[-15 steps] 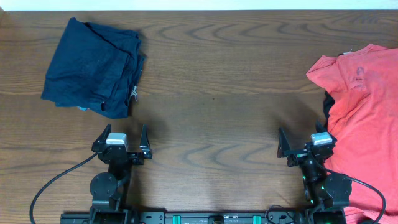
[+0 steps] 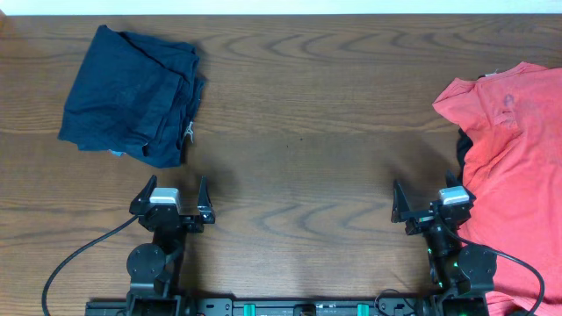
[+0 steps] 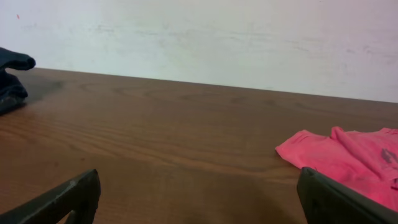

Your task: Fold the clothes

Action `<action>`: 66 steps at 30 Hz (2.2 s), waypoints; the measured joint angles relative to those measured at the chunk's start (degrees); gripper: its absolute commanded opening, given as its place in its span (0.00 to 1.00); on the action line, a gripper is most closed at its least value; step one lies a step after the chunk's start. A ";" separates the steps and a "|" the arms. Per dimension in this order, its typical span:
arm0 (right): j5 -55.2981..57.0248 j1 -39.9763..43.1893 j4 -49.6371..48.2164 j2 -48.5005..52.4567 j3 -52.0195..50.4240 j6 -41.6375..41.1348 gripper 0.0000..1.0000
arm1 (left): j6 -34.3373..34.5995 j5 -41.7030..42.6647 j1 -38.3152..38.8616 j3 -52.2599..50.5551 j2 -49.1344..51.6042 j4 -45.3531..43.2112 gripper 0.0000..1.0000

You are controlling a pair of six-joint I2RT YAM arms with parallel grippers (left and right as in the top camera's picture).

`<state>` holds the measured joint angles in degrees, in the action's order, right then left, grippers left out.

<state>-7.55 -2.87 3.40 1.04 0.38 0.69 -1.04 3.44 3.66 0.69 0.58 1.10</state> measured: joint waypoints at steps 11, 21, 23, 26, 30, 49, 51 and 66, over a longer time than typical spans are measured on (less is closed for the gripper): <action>0.00 0.00 0.00 0.02 0.00 0.02 0.99 | 0.00 0.00 0.00 0.02 0.00 0.00 0.98; -0.02 0.00 0.00 0.04 0.00 0.00 0.99 | -0.02 0.00 0.00 0.00 0.00 0.00 0.98; -0.04 0.00 -0.02 0.04 0.00 0.00 0.99 | 0.00 0.00 0.00 0.02 0.00 0.00 0.98; -0.15 0.00 -0.02 0.04 0.00 0.02 0.99 | 0.00 0.02 0.00 0.02 0.00 0.00 0.98; -0.61 0.00 -0.04 0.04 0.00 -0.33 0.99 | 1.03 0.24 0.00 0.02 0.00 -0.04 0.98; -15.69 0.00 2.82 1.31 5.20 -13.27 0.99 | 6.86 15.17 0.00 9.68 2.10 6.29 0.98; -17.07 0.00 7.63 3.30 9.38 -13.31 0.99 | 7.63 15.72 0.00 15.56 5.60 10.47 0.98; -19.04 0.00 38.91 46.95 42.42 -9.27 0.99 | 9.73 16.37 0.00 54.51 52.35 47.89 0.98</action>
<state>-26.59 -2.87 42.30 47.99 42.81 -8.58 8.69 19.81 3.66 55.20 52.93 48.99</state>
